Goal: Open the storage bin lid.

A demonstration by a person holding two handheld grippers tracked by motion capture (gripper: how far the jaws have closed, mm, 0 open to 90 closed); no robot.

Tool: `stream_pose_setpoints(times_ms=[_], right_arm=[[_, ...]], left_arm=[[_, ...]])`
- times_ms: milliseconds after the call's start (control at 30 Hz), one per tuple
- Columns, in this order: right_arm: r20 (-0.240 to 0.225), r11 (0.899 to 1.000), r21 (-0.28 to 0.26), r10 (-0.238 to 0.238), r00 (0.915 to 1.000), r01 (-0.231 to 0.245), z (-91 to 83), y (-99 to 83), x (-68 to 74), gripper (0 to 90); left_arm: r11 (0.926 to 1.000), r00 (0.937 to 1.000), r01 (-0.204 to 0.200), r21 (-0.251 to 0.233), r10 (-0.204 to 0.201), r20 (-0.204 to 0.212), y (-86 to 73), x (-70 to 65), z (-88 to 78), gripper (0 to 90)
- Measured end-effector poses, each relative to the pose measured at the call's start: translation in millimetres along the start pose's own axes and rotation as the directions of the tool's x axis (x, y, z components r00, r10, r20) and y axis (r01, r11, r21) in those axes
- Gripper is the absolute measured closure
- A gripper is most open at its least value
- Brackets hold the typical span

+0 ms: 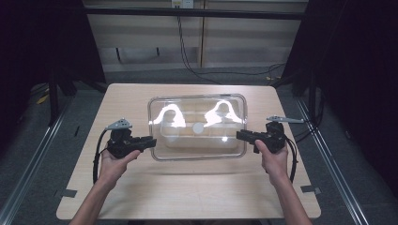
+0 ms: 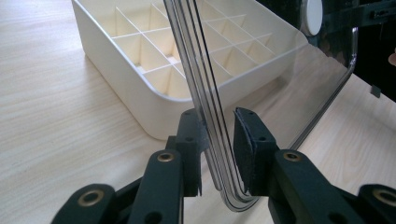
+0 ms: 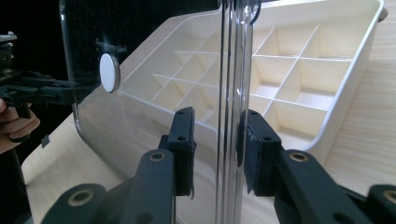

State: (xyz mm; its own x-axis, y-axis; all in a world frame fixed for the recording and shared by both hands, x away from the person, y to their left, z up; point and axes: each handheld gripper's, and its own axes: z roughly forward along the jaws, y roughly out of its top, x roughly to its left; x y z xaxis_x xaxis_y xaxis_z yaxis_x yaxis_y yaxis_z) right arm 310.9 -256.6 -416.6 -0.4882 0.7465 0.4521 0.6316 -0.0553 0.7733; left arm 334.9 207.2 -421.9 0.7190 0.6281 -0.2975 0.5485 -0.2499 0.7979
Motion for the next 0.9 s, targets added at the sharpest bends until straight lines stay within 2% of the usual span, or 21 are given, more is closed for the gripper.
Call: stream_pose_setpoints(times_ms=[200, 300, 367, 533, 733, 900], right_arm=[[-0.011, 1.0, 0.004, -0.004, 0.9999, 0.004, -1.5, -2.4, 4.7, 68.8], [-0.016, 1.0, 0.012, -0.01, 0.9998, 0.01, -1.8, -4.5, 7.2, 69.2], [-0.021, 1.0, 0.007, -0.007, 0.9998, 0.008, -2.1, -6.1, 7.7, 69.4], [-0.033, 1.0, 0.006, 0.002, 0.9995, -0.002, -1.5, -10.0, 8.8, 69.4], [-0.041, 1.0, 0.006, -0.001, 0.9992, 0.001, -4.7, -14.4, 16.2, 69.3], [-0.028, 1.0, 0.009, -0.013, 0.9995, 0.013, -12.0, -18.3, 25.7, 69.4]], left_arm=[[1.0, 1.0, 0.008, 0.002, -0.008, -0.002, -4.5, 0.0, -2.6, 72.6], [0.9997, 0.9997, 0.024, -0.002, -0.024, 0.006, -6.9, 1.8, -3.2, 72.4], [0.9998, 0.9998, 0.019, 0.003, -0.019, 0.0, -8.0, 1.7, -4.1, 72.4], [0.9993, 0.9994, 0.033, -0.019, -0.033, 0.009, -10.0, 0.1, -9.8, 72.3], [0.9989, 0.9995, 0.032, -0.036, -0.031, 0.008, -13.6, -5.0, -18.6, 72.4], [0.9996, 0.9999, 0.016, -0.022, -0.016, 0.001, -19.6, -12.5, -21.8, 72.2]])
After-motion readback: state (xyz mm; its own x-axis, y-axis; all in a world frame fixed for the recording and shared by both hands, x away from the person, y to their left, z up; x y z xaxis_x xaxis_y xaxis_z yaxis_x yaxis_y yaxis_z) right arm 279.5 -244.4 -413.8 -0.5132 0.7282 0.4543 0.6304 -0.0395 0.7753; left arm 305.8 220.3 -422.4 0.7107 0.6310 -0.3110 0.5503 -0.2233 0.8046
